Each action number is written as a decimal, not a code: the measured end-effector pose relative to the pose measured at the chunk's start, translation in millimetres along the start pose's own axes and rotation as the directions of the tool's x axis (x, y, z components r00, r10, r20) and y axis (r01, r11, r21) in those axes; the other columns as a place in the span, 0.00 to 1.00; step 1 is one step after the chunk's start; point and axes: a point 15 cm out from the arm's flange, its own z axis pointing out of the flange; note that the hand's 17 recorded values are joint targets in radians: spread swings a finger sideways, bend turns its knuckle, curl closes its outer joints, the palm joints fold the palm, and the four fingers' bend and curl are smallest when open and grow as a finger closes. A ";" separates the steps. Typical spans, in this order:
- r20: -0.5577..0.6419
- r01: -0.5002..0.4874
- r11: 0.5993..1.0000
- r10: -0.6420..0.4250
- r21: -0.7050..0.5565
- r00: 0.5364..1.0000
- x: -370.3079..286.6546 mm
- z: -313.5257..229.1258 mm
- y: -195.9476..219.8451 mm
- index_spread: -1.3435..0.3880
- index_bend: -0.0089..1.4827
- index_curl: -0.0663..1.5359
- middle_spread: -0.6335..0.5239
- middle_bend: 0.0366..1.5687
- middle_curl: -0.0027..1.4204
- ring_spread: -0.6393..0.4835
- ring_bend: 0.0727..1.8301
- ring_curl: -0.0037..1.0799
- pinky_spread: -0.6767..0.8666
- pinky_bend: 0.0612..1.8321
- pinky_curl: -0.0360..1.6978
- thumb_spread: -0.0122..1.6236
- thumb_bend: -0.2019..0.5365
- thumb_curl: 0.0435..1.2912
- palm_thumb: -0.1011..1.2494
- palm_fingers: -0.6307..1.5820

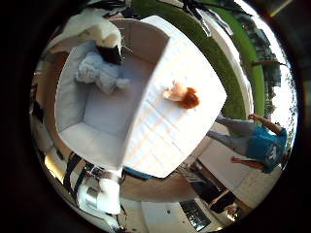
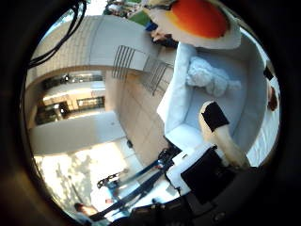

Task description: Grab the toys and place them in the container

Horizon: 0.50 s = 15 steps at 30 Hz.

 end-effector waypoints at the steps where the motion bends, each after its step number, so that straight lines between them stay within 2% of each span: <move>1: 0.000 -0.002 1.000 0.002 0.001 1.000 1.0 0.0 0.1 0.49 0.10 0.32 0.59 0.07 0.25 0.83 0.24 0.29 0.75 0.44 0.33 0.68 0.24 0.40 0.69 0.25; 4: 0.010 -0.008 1.000 0.008 0.004 1.000 3.1 2.2 -3.2 0.50 0.10 0.29 0.59 0.06 0.23 0.84 0.24 0.30 0.76 0.44 0.32 0.67 0.24 0.40 0.69 0.26; 6: 0.017 -0.012 1.000 0.012 0.003 1.000 6.0 4.7 -5.2 0.50 0.08 0.26 0.59 0.06 0.22 0.85 0.29 0.31 0.77 0.47 0.32 0.67 0.24 0.39 0.70 0.28; 10: 0.021 -0.012 1.000 0.012 -0.006 1.000 8.5 9.2 -7.7 0.51 0.06 0.21 0.58 0.15 0.24 0.86 0.33 0.32 0.77 0.48 0.31 0.67 0.23 0.39 0.69 0.31; 12: 0.022 -0.011 1.000 0.011 -0.008 1.000 8.3 10.0 -8.0 0.51 0.12 0.21 0.58 0.12 0.24 0.86 0.31 0.31 0.78 0.48 0.30 0.67 0.23 0.38 0.68 0.31; 14: 0.025 -0.010 1.000 0.010 -0.013 1.000 9.4 12.0 -9.3 0.51 0.24 0.25 0.59 0.06 0.22 0.86 0.25 0.29 0.78 0.45 0.29 0.68 0.23 0.38 0.68 0.30; 15: 0.026 -0.008 1.000 0.009 -0.015 1.000 9.8 13.0 -9.5 0.52 0.27 0.25 0.59 0.06 0.22 0.86 0.24 0.29 0.78 0.45 0.29 0.68 0.23 0.38 0.68 0.29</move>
